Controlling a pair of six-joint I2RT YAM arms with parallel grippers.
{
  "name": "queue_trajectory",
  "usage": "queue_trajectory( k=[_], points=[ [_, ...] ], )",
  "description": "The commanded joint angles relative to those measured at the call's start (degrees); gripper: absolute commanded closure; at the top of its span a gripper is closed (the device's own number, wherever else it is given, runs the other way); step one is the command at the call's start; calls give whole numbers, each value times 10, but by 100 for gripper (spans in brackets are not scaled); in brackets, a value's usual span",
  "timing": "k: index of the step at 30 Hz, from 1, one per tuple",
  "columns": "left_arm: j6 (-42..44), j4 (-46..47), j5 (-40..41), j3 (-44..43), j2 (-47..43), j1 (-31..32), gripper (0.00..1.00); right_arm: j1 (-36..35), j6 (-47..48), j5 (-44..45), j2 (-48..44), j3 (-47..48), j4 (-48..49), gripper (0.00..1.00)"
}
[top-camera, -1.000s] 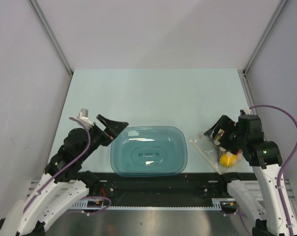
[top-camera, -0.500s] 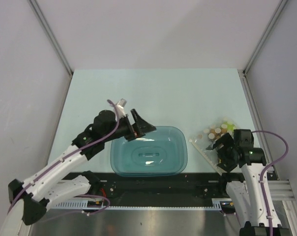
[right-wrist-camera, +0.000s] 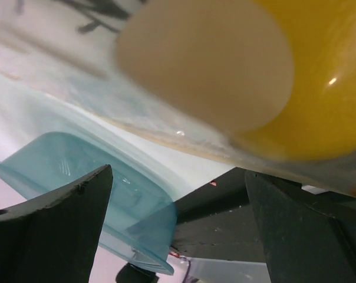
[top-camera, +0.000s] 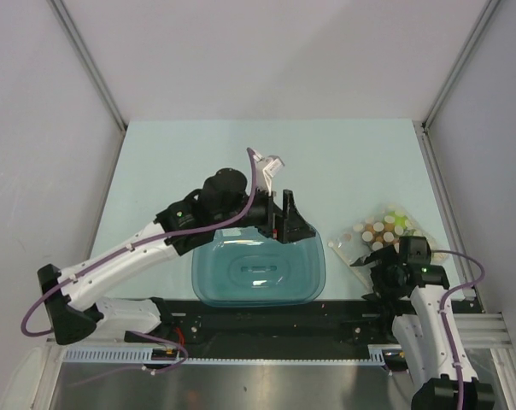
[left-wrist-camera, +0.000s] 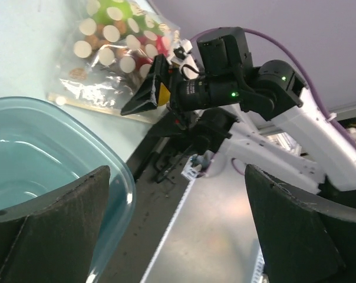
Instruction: Open the zip-top bag and remove the fake food
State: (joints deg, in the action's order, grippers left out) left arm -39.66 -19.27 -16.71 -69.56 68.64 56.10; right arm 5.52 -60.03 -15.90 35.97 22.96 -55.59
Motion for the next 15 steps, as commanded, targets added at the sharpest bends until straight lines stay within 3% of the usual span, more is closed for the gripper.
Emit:
queue_trajectory(
  k=[1, 9, 15],
  points=[
    [107, -63, 19, -85, 29, 1, 1, 3, -58, -3, 38, -16, 55, 0],
    [143, -93, 25, -85, 19, 2, 2, 0, -69, 89, 93, 3, 118, 0],
    [168, -119, 52, -75, -6, 2, 2, -1, -59, 154, 82, 5, 146, 18]
  ],
)
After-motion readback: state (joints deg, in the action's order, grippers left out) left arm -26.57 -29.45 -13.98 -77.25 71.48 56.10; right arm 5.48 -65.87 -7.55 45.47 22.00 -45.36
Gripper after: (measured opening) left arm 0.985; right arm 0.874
